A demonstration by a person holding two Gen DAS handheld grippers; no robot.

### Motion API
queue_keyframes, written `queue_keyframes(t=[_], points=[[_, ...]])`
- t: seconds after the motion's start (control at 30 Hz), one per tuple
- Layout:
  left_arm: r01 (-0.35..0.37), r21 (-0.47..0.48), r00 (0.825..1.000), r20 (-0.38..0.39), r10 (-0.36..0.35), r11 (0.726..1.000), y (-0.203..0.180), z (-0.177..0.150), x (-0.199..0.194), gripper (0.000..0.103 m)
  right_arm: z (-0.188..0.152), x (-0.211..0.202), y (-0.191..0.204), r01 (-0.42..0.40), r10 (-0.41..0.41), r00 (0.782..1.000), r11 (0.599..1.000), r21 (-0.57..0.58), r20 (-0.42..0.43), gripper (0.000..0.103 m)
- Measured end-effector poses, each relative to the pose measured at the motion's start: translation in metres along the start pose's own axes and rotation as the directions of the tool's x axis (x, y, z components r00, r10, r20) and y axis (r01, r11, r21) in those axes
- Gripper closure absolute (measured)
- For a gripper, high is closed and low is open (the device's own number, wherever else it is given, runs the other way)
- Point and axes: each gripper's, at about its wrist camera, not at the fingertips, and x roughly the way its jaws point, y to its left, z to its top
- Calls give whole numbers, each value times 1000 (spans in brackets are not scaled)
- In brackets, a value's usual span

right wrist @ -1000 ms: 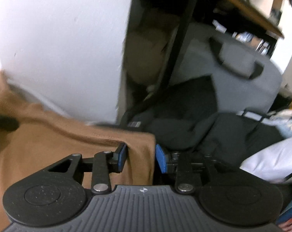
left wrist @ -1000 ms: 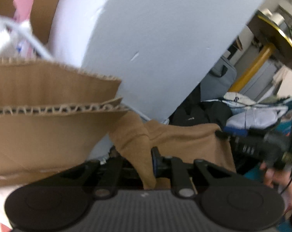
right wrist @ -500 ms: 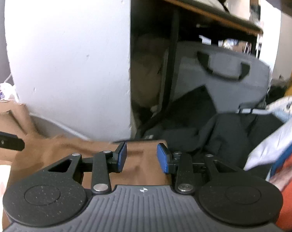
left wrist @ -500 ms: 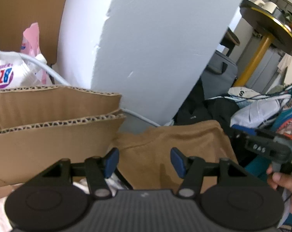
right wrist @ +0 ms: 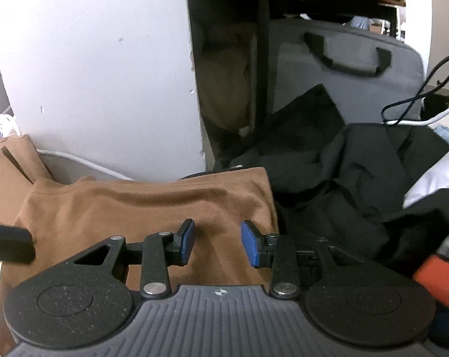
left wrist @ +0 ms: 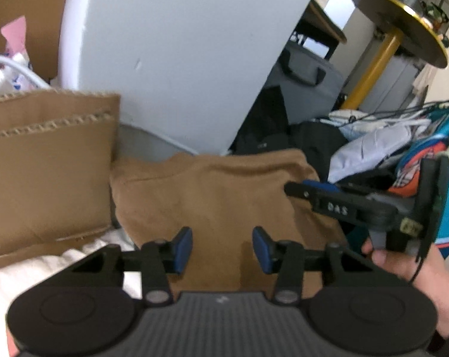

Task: Fold clothes
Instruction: 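Open both tools, releasing the brown shirt onto the pile, then press the open tools down on the brown shirt to flatten it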

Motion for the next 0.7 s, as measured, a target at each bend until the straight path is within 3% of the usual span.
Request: queue_keyframes(t=[0.3, 0.5, 0.63, 0.7], points=[[-107, -58, 994, 8, 108, 993, 13, 13, 11, 58, 16, 27, 3, 19, -19, 1000, 1000, -7, -8, 62], [-90, -73, 995, 30, 93, 993, -1, 7, -18, 56, 13, -6, -1, -36, 37, 999, 999, -7, 18, 60], [-52, -98, 997, 44, 57, 994, -14, -12, -25, 57, -1, -33, -3, -84, 84, 996, 996, -20, 38, 52], [-34, -110, 998, 50, 40, 993, -20, -21, -28, 62, -11, -42, -3, -101, 102, 994, 994, -31, 34, 52]])
